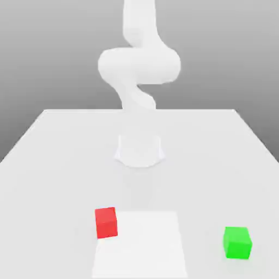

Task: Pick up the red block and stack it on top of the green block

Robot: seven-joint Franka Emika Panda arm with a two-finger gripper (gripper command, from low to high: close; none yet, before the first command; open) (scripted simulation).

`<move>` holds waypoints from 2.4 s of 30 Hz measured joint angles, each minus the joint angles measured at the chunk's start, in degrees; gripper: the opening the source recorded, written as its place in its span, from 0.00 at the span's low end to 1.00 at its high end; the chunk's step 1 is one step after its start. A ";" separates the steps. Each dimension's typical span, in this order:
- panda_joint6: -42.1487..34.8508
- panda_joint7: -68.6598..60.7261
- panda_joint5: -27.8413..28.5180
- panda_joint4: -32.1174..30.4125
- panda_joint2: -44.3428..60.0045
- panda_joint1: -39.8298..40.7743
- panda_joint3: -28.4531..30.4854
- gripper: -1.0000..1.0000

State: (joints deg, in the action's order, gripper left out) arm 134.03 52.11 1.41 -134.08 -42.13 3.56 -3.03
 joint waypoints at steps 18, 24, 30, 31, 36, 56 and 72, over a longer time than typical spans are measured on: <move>15.93 43.78 8.34 -16.44 28.30 20.01 -11.53 0.50; 21.51 54.63 6.13 -21.98 36.48 22.50 -11.11 0.50; 26.67 59.29 -0.68 -25.80 42.48 22.87 -10.75 0.50; 27.36 59.70 -0.48 -25.68 43.28 22.85 -10.67 0.50; 31.06 62.25 2.51 -24.80 47.67 22.48 -9.53 0.50; 34.28 64.22 5.19 -24.33 51.38 20.23 -6.68 0.00; 23.68 65.63 -2.16 -22.77 42.84 25.34 -17.19 0.00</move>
State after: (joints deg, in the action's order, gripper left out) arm 157.71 117.74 -0.75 -156.85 0.71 28.90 -20.22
